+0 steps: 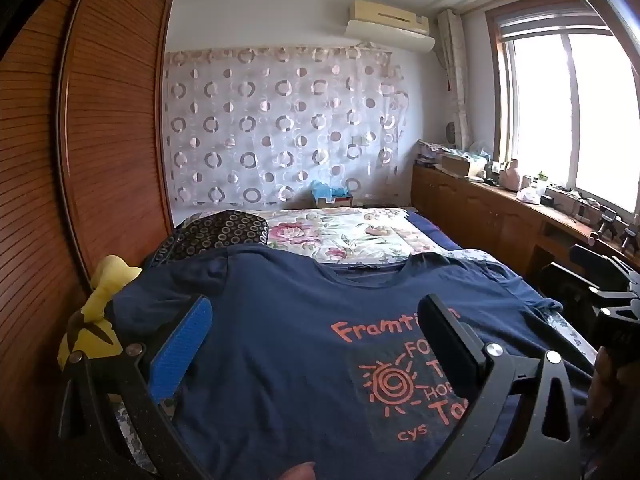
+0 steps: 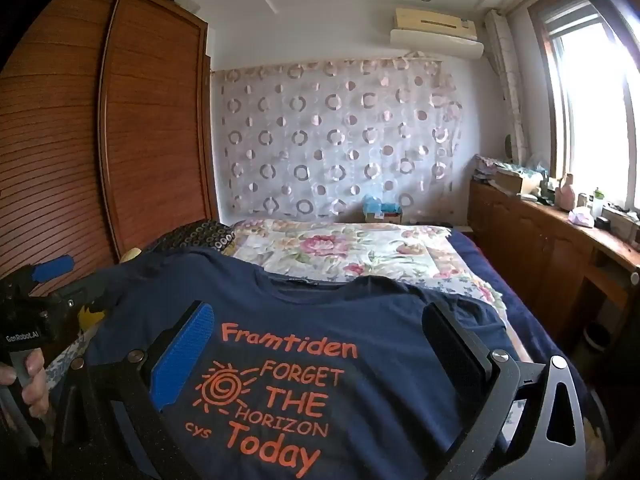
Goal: Fold small clothes
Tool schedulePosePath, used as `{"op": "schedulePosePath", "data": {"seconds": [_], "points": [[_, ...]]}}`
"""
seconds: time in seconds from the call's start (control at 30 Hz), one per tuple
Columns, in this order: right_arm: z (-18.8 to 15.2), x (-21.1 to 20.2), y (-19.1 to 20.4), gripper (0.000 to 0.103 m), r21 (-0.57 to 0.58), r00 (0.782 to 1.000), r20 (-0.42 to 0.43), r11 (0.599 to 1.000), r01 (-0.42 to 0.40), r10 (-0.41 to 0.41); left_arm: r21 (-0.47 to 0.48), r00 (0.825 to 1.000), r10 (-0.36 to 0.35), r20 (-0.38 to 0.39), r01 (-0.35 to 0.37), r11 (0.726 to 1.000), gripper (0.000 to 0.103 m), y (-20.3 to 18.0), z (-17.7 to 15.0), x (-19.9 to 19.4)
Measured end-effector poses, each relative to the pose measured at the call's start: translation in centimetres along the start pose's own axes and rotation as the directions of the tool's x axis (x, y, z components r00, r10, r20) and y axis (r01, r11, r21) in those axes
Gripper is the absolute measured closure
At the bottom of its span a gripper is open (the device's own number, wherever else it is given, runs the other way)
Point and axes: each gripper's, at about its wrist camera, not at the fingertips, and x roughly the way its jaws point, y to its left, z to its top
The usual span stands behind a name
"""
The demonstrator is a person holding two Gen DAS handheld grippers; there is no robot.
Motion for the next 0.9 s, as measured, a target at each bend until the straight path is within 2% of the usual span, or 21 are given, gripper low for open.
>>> {"op": "schedulePosePath", "data": {"seconds": [0.9], "points": [[0.2,-0.18,-0.11,0.0,0.008,1.0,0.009,1.0,0.002,-0.002,0.017,1.0,0.009,-0.01,-0.008,1.0,0.0,-0.12,0.01,0.03]]}}
